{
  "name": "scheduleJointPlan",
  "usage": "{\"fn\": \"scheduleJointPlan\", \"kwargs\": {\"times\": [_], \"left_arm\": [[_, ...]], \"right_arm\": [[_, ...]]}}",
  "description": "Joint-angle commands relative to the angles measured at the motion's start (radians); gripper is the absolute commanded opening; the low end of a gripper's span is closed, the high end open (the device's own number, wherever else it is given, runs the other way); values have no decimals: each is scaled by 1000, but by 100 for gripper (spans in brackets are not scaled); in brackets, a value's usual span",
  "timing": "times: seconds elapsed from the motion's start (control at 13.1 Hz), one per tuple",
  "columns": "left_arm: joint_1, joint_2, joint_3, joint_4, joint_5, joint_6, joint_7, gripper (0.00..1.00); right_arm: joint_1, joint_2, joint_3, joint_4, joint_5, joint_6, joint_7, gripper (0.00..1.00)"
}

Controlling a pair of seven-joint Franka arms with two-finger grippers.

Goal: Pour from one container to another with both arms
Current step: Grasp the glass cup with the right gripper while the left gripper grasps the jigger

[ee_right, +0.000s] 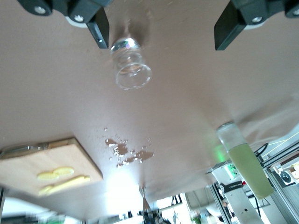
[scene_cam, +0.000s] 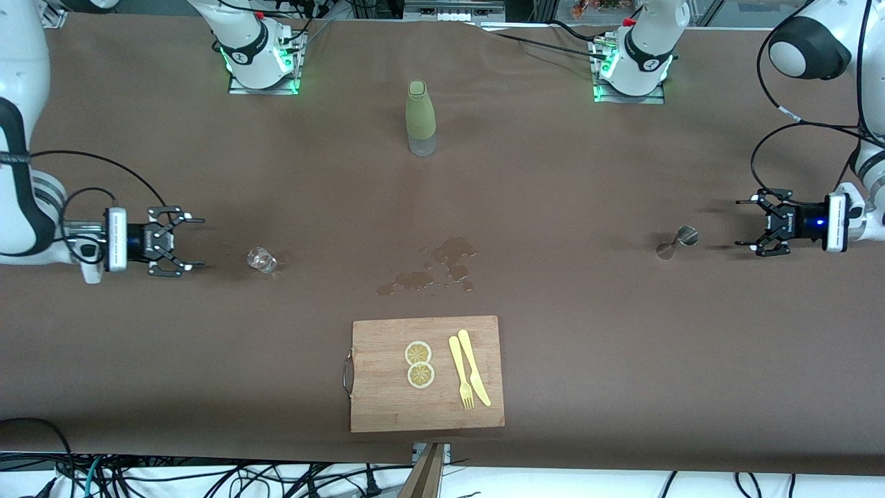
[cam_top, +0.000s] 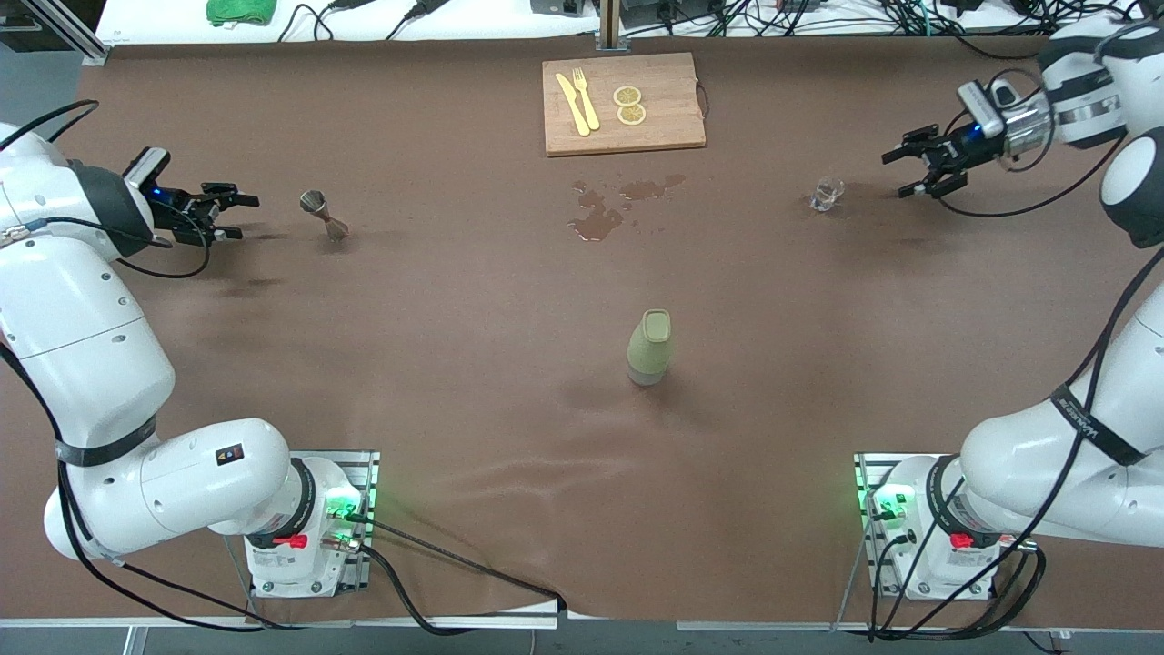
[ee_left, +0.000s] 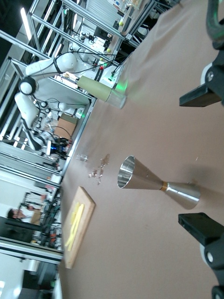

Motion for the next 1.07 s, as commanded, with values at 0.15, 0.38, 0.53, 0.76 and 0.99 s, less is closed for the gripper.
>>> {"fn": "scheduleJointPlan", "kwargs": {"times": [0.15,0.38,0.53,0.76,0.99], "left_arm": [[-22,74,-24,42,-25,-6,189,100],[-39,89,-50,46,-59,2,235,100],[-44,111,-73,74,-62,3,272,100],[-47,118,-96,79,-91,26,318,100],[-61,140,-102,80,-99,29,332,100]], "right_arm": [[23,130,6,13,160,2,-250,100],[32,184,30,33,232,3,-324,100],[37,234,41,81,262,0,-344,100],[43,257,73,89,265,-3,-344,100],[49,262,93,87,271,-10,-344,99]]}}
